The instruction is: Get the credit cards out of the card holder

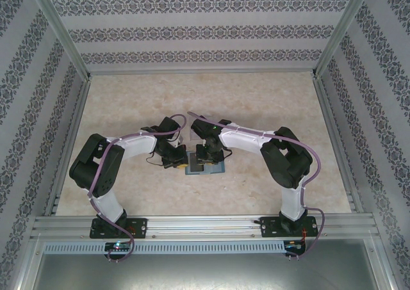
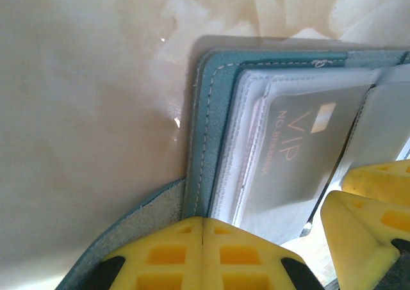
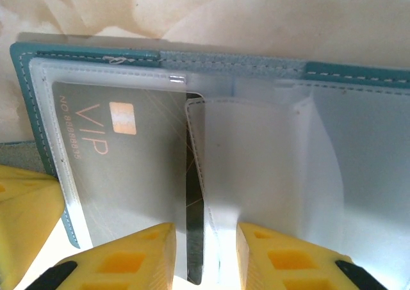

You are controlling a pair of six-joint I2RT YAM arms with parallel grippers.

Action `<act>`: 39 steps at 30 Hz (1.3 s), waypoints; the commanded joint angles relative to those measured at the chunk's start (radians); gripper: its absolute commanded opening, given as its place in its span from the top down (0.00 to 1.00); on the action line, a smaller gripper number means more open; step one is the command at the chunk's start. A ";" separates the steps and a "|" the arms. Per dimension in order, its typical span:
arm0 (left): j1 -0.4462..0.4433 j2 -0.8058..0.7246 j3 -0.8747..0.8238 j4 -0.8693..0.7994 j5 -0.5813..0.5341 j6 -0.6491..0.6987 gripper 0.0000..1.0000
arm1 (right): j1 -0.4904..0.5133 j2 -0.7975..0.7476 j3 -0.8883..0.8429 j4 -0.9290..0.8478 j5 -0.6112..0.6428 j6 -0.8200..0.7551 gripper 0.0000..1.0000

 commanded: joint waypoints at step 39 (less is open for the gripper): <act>-0.008 0.005 -0.001 -0.010 -0.012 0.024 1.00 | 0.025 -0.045 0.060 -0.101 0.103 -0.050 0.61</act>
